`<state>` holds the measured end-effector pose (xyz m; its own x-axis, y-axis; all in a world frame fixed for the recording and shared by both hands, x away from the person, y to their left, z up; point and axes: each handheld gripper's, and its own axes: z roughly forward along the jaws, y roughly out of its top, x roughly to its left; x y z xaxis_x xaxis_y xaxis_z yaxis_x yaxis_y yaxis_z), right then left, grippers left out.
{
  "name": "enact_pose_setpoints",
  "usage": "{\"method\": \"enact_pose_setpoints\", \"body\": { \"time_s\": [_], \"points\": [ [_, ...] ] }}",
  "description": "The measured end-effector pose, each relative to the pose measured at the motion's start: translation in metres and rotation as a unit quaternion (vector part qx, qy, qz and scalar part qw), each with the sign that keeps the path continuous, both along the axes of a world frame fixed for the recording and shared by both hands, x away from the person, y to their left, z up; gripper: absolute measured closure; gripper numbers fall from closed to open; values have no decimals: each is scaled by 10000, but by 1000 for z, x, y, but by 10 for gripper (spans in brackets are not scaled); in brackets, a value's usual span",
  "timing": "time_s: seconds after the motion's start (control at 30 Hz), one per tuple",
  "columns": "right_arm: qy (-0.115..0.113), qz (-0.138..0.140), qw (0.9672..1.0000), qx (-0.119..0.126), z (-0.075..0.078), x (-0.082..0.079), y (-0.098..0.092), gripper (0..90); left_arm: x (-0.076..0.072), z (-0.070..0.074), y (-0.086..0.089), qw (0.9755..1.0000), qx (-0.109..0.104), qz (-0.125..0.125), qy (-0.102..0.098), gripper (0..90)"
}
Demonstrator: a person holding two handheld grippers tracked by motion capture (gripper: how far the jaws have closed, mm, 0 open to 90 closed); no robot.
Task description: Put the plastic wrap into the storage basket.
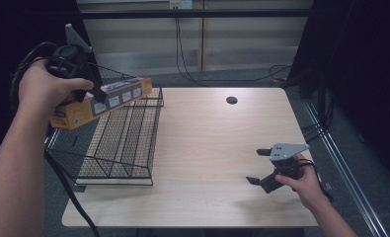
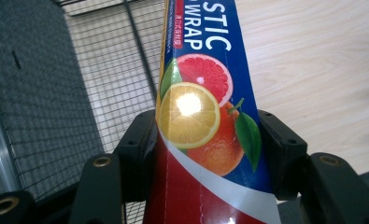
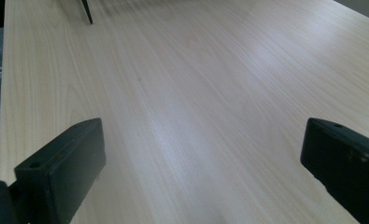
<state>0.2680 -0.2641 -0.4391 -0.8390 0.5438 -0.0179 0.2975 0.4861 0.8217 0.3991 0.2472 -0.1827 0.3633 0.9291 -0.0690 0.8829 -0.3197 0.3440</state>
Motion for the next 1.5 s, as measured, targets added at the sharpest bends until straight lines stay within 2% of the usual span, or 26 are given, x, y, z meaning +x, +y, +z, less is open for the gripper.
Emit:
{"method": "enact_pose_setpoints", "body": {
  "time_s": [0.17,0.3,0.53,0.7,0.8,0.87,0.97,1.07,1.23,1.4,1.43,1.5],
  "points": [
    [-11,-6,10000,-9,0,0,0,0,-1,-2,15,9995,-69,309,6,451],
    [-15,18,10000,2,0,0,1,0,-1,-3,23,9986,-27,524,-65,451],
    [-9,69,10000,-1,0,-1,1,0,-1,-2,30,9973,-247,684,-138,451],
    [-11,68,10000,-11,-1,-2,1,0,-4,8,33,9965,-237,768,-251,450],
    [-22,59,10000,-2,-1,-1,3,0,-4,9,34,9958,-136,843,-324,451],
    [-28,117,9999,-19,-1,-1,3,0,-3,9,36,9950,-186,928,-307,450],
    [-21,101,9999,-17,-1,-2,4,0,-2,4,38,9938,-70,1061,-329,450],
    [-16,112,9999,-10,-1,-2,4,0,-1,-3,41,9915,-13,1258,-331,449],
    [-25,121,9999,-18,-1,-2,4,0,1,-13,49,9874,-85,1541,-365,447],
    [-39,131,9999,-37,-2,-2,4,0,3,-23,51,9845,-18,1730,-283,444],
    [-17,176,9998,-41,-2,-2,5,0,3,-25,51,9852,27,1694,-275,442],
    [-20,179,9998,-47,-2,-2,5,0,5,-30,50,9844,44,1742,-221,442]
  ]
}}
